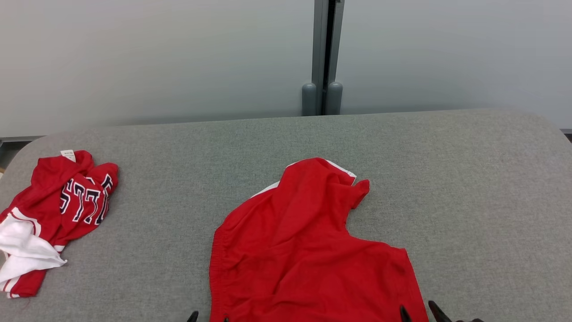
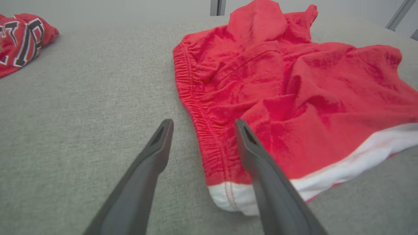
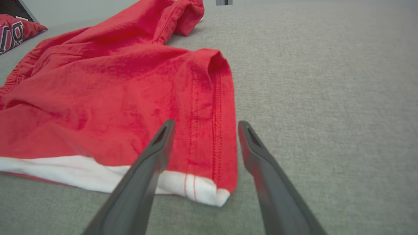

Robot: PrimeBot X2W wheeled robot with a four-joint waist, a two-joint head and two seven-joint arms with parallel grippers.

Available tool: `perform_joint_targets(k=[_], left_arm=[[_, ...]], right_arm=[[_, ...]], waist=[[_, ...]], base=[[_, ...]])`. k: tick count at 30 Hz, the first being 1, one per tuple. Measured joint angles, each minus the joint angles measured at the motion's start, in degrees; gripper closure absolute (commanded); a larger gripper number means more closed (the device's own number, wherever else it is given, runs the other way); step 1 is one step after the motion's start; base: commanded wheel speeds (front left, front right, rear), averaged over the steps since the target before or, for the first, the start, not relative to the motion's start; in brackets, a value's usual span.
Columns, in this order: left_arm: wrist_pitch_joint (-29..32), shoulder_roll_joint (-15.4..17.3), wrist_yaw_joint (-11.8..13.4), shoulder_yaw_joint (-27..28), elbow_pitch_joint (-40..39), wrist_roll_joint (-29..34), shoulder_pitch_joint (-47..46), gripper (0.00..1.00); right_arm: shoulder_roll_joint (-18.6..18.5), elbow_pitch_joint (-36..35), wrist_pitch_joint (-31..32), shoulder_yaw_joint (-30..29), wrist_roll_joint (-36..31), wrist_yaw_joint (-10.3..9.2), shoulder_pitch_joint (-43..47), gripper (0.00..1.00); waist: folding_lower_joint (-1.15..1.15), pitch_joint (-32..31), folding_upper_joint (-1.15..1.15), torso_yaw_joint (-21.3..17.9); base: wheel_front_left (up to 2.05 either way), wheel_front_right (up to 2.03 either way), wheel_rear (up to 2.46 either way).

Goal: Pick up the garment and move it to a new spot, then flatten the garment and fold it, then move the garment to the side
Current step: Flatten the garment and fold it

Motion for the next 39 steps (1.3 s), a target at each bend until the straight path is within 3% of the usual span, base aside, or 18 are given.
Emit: perform_joint_targets(k=[21, 22, 23, 24, 25, 32, 39], left_arm=[[0.0, 2.2, -0.3, -10.2, 7.0, -5.9, -1.0, 0.0], [0.0, 2.3, -0.3, -10.5, 6.9, -6.1, -1.1, 0.0], [0.0, 2.3, -0.3, -10.9, 7.0, -6.4, -1.2, 0.05], [0.0, 2.3, -0.3, -11.3, 7.2, -6.9, -1.2, 0.94], [0.0, 2.3, -0.3, -11.9, 7.3, -7.3, -1.2, 1.0], [0.0, 2.6, -0.3, -13.4, 5.7, -9.2, -2.8, 1.0], [0.0, 2.9, -0.3, -11.9, -0.2, -10.5, -6.0, 1.0]], right_arm=[[-0.2, 7.8, 0.5, 4.3, 3.1, -0.09, -0.4, 0.0], [-0.3, 7.9, 0.5, 4.7, 3.4, -0.09, -0.5, 0.52], [-0.3, 8.0, 0.4, 4.9, 3.6, -0.09, -0.5, 0.64], [-0.3, 8.1, 0.4, 5.1, 3.6, -0.09, -0.6, 0.84], [-0.3, 8.2, 0.4, 5.3, 3.8, -0.09, -0.6, 1.0], [-0.1, 6.9, 0.4, 6.7, 5.6, -0.07, -0.8, 1.0], [-0.1, -0.2, 0.1, 6.2, 6.4, 0.0, -3.7, 1.0]], waist=[[0.0, 0.2, 0.0, 0.4], [-0.01, 0.2, 0.0, 0.5], [0.0, 0.2, 0.0, 0.5], [0.0, 0.2, 0.0, 0.5], [0.0, 0.3, 0.0, 0.5], [-0.01, 0.7, 0.0, 0.8], [0.0, 1.6, 0.0, 0.6]], base=[[0.0, 0.0, 0.0], [0.0, 0.0, 0.0], [0.0, 0.0, 0.0], [0.0, 0.0, 0.0], [0.0, 0.0, 0.0], [0.0, 0.0, 0.0], [0.0, 0.0, 0.0]])
